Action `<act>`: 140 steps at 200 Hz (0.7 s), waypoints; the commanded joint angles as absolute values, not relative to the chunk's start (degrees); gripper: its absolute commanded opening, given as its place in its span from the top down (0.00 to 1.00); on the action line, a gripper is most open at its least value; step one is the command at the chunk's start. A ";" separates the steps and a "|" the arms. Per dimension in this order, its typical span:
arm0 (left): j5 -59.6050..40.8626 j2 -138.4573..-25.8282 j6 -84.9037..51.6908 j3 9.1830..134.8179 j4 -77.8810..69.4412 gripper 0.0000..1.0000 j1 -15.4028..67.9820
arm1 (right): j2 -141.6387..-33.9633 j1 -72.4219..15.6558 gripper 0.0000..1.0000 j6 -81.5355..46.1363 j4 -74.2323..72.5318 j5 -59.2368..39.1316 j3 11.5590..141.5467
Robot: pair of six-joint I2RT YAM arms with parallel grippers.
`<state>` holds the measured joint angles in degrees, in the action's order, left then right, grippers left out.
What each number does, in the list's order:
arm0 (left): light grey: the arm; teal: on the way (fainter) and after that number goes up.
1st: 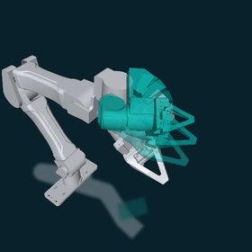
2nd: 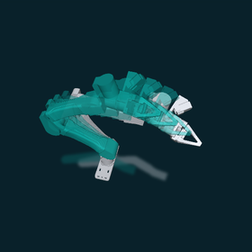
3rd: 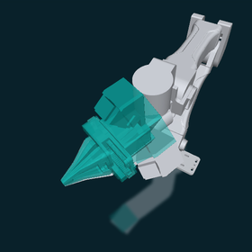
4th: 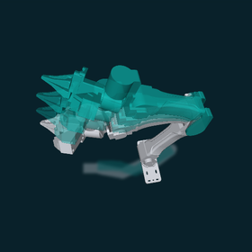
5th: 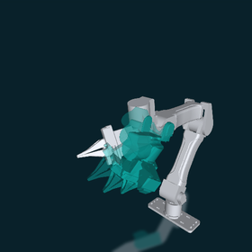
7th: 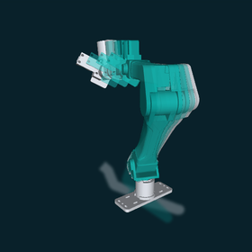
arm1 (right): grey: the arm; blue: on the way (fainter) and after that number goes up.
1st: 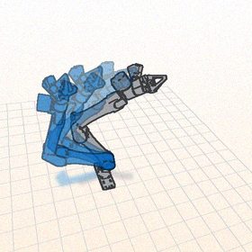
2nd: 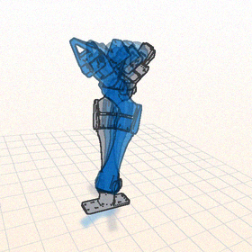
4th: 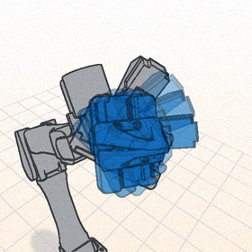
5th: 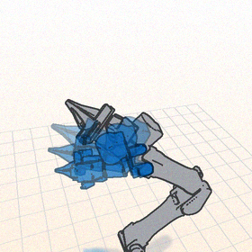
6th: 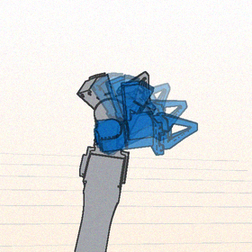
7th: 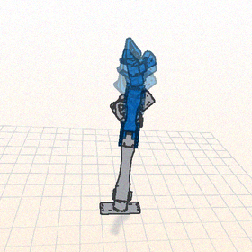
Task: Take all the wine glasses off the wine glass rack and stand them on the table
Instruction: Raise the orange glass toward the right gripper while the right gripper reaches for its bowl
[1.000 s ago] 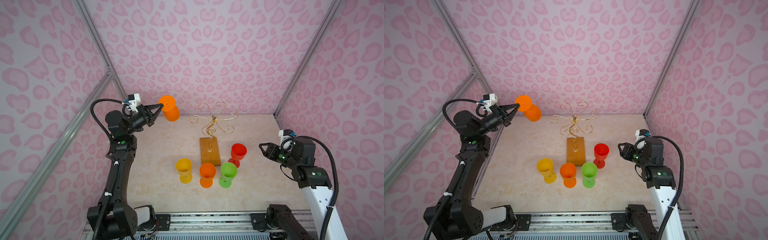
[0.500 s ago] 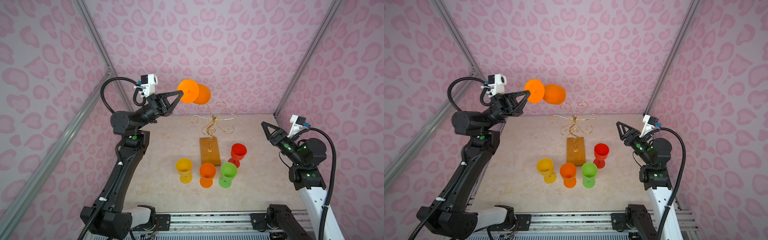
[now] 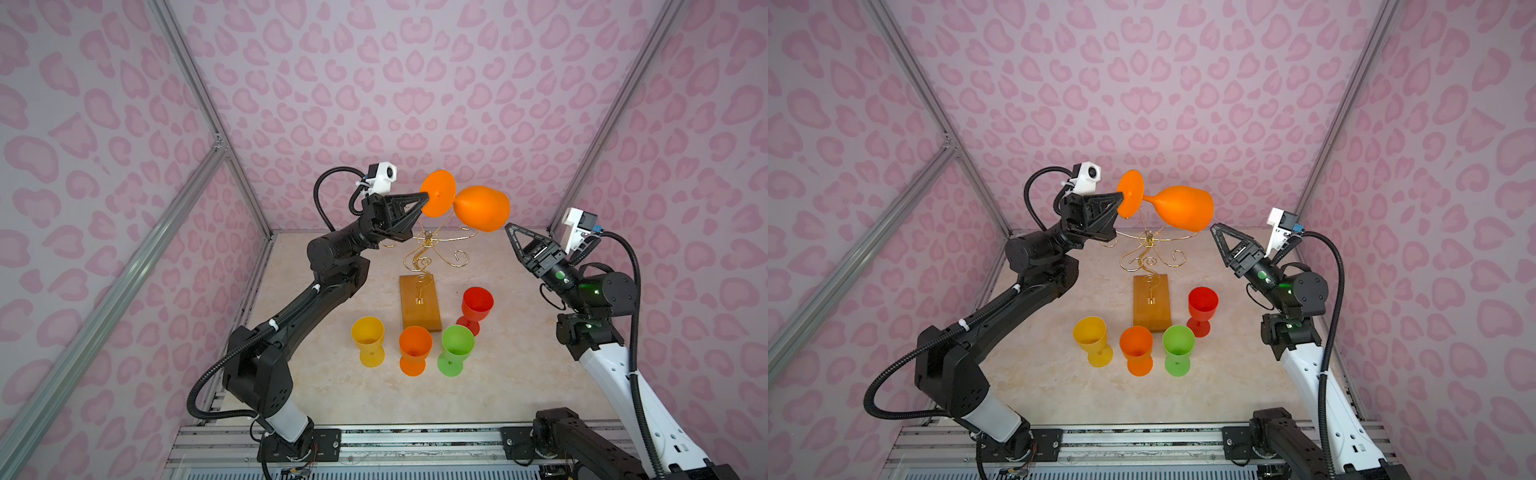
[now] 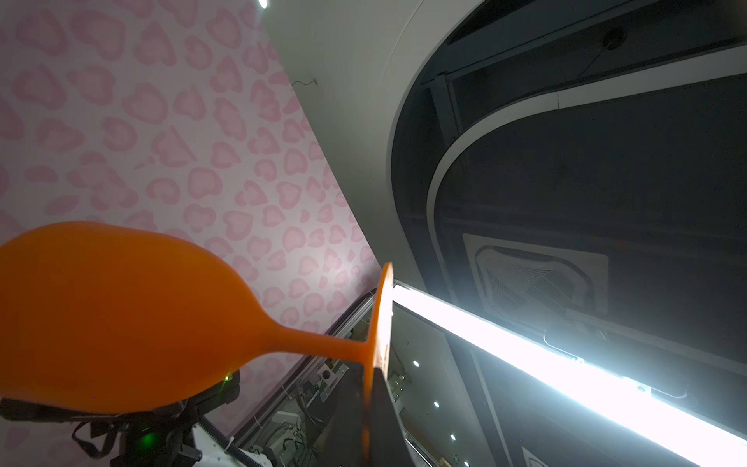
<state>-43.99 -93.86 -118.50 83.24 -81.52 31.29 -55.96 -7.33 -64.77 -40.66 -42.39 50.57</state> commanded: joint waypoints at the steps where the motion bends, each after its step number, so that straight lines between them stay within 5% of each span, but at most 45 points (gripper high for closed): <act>1: -42.41 -94.56 -120.82 83.52 -87.25 0.97 32.14 | -56.93 -7.65 0.30 -64.68 -45.78 -42.17 50.78; 91: -40.80 -96.74 -122.81 81.64 -88.54 0.97 32.85 | -61.38 -9.16 0.36 -71.90 -58.88 -44.01 50.38; 140: -40.01 -98.18 -124.78 81.30 -89.42 0.97 33.44 | -63.25 -10.76 0.54 -73.87 -62.47 -46.33 51.07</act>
<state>-41.15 -97.54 -119.94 81.45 -85.73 33.43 -62.41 -10.20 -72.44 -57.65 -43.72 50.76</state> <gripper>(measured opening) 0.069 0.493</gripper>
